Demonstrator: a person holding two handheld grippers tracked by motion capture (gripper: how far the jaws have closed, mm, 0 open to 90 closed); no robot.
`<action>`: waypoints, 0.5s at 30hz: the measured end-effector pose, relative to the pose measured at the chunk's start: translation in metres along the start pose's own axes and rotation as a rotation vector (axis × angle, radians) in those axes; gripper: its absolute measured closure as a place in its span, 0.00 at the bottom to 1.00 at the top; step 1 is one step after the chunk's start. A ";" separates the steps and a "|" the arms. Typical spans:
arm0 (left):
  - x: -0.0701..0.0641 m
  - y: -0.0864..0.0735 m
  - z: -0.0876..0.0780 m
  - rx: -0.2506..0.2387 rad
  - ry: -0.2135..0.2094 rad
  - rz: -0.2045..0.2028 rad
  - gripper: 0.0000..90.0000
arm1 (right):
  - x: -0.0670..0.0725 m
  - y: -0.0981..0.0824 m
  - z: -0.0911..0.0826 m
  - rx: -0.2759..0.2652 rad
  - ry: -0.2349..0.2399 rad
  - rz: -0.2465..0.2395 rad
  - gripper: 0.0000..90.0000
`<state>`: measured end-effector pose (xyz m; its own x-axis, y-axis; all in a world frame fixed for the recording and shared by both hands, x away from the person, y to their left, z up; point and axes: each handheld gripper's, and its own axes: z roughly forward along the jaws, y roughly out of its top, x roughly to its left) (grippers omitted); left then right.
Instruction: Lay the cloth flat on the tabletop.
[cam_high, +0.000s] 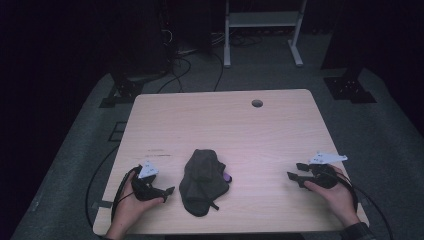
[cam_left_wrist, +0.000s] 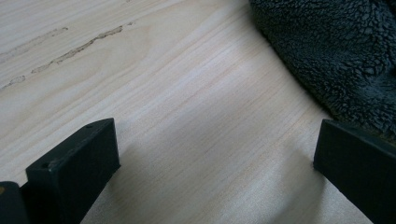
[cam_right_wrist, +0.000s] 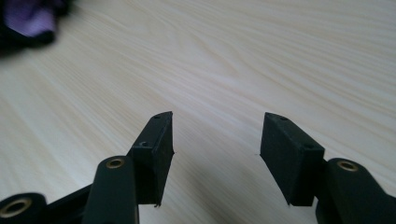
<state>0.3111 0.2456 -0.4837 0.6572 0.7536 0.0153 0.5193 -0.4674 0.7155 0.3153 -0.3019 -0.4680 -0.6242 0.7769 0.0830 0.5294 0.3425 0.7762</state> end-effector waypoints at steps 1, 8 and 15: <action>0.000 0.000 0.000 0.000 0.000 0.000 0.00 | 0.000 0.000 0.000 0.000 0.000 0.000 0.48; 0.000 0.000 0.000 0.002 0.000 -0.001 0.00 | 0.024 0.019 0.016 -0.020 0.102 -0.054 0.48; 0.000 0.000 0.000 0.002 0.000 0.000 0.00 | 0.044 0.030 0.026 -0.033 0.164 -0.087 0.48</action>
<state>0.3106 0.2457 -0.4836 0.6573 0.7535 0.0152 0.5203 -0.4683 0.7141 0.3186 -0.2438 -0.4575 -0.7538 0.6472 0.1133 0.4515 0.3850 0.8049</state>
